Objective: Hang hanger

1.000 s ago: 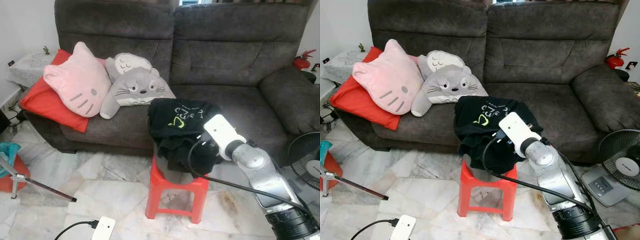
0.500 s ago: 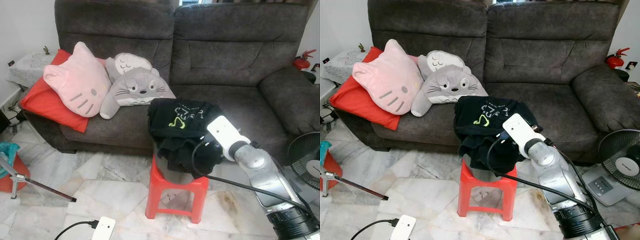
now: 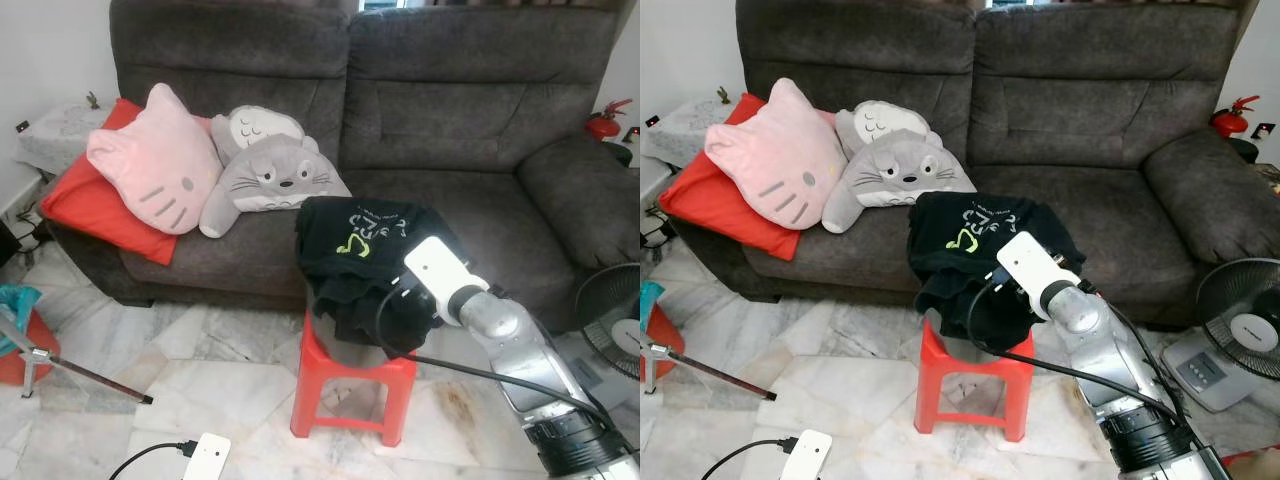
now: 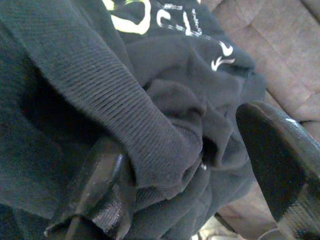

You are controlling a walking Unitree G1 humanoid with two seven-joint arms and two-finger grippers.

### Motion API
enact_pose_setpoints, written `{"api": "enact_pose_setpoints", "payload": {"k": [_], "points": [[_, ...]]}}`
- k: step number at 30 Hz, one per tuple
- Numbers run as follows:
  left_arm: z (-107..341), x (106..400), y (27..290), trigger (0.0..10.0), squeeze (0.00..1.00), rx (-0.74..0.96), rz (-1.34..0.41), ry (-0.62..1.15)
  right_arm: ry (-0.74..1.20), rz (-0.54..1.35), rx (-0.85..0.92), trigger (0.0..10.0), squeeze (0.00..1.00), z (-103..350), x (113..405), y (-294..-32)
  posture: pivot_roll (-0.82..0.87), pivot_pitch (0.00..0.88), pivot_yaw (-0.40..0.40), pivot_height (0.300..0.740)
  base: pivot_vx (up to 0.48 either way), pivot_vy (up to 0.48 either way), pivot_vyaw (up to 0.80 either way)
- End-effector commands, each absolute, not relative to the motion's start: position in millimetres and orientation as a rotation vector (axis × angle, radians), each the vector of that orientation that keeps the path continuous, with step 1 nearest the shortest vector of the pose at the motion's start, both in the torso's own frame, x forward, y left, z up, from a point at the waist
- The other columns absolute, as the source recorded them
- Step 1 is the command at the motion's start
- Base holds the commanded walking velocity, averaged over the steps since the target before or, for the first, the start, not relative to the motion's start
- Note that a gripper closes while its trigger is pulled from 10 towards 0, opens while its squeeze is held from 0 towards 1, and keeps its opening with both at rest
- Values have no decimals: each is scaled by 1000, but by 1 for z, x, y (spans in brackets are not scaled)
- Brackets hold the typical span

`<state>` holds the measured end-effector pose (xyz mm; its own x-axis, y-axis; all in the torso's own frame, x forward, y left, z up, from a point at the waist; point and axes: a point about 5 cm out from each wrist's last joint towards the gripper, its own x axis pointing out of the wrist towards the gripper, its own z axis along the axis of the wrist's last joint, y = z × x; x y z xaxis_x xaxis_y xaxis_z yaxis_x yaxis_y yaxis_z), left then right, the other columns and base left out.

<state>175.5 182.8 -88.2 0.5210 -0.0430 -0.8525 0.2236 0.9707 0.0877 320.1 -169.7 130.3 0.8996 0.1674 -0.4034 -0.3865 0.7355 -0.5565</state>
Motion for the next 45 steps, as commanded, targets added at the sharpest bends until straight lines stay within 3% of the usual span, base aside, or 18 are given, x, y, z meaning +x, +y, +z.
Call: {"api": "enact_pose_setpoints", "payload": {"k": [1, 12, 21, 28, 45], "points": [[-88, 176, 184, 10000, 0, 204, -159, 1016, 315, 287, -696, 10000, 0, 137, 326, -170, 29, 0, -7, 740, 0, 0, 0], [-88, 176, 184, 10000, 0, 207, -160, 1016, 158, 168, -685, 10000, 0, 163, 338, -173, 24, 0, -6, 740, 0, 0, 0], [-88, 176, 183, 10000, 0, 206, -161, 1015, 307, 326, -702, 10000, 0, 131, 332, -163, 26, 0, -6, 740, 0, 0, 0], [-88, 176, 184, 10000, 0, 208, -160, 1014, 295, 401, -710, 10000, 0, 131, 335, -155, 30, 0, -7, 740, 0, 0, 0], [-88, 176, 183, 10000, 0, 207, -161, 1014, 272, 309, -731, 10000, 0, 138, 344, -164, 31, 0, -9, 740, 0, 0, 0]]}}
